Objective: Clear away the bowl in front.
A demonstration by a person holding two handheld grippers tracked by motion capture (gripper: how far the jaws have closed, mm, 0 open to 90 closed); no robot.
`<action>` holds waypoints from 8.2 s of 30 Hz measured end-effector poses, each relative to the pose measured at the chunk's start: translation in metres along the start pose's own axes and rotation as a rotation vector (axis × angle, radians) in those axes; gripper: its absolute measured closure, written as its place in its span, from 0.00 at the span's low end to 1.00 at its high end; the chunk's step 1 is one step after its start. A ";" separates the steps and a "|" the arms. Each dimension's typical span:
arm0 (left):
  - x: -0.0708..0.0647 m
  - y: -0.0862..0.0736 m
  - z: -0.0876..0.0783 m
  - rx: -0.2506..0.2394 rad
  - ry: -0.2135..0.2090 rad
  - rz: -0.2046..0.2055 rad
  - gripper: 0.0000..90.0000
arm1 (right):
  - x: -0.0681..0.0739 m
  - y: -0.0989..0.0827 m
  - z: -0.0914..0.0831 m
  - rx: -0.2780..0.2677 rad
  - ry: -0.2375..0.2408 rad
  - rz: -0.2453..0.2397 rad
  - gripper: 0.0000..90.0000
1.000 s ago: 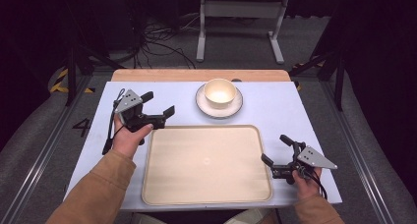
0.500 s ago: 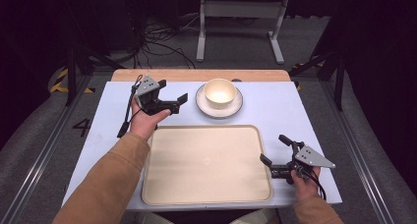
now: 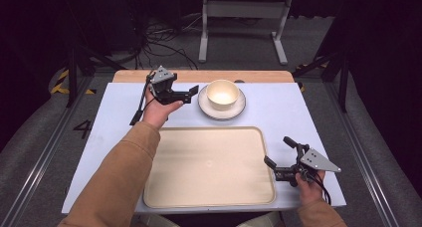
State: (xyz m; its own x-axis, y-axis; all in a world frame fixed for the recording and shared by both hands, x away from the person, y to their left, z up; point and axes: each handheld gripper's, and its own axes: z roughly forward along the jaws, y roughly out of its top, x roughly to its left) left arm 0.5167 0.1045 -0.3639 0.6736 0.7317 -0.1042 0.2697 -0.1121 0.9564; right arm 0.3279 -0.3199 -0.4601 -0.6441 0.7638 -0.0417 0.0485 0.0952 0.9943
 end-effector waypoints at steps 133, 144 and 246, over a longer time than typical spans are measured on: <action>-0.017 0.026 0.103 0.616 0.184 -0.329 0.93 | 0.004 0.000 -0.001 -0.009 -0.042 -0.023 0.01; -0.023 0.045 0.083 0.634 0.145 -0.316 0.93 | 0.004 0.000 0.000 -0.007 -0.038 -0.022 0.01; -0.079 -0.027 0.018 0.960 -0.243 -0.034 0.93 | 0.003 0.000 0.001 0.012 -0.031 -0.026 0.01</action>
State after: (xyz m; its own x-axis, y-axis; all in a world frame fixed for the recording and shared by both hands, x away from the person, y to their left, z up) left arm 0.4685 0.0377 -0.3868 0.7487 0.5993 -0.2833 0.6628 -0.6692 0.3360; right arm 0.3267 -0.3164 -0.4599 -0.6214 0.7803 -0.0704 0.0417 0.1226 0.9916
